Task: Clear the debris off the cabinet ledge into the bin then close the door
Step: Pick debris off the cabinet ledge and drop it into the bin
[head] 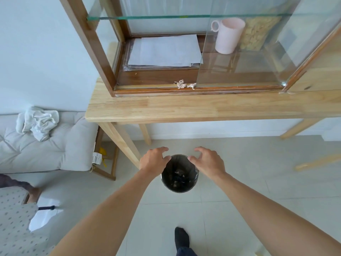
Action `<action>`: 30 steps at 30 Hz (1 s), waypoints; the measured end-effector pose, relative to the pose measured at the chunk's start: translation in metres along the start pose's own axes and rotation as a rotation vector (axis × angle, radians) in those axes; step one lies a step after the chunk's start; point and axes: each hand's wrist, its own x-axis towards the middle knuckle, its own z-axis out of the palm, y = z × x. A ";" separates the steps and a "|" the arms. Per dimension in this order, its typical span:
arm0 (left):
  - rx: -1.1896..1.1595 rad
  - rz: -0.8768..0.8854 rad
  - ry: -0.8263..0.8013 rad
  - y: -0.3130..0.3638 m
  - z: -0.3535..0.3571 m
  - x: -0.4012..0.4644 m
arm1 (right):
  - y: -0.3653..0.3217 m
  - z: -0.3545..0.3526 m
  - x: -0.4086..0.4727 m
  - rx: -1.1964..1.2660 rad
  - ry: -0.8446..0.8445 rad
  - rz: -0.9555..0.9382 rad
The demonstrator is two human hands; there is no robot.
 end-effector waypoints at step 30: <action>-0.124 0.270 0.381 0.106 -0.173 0.023 | -0.147 -0.151 0.010 -0.007 0.375 -0.312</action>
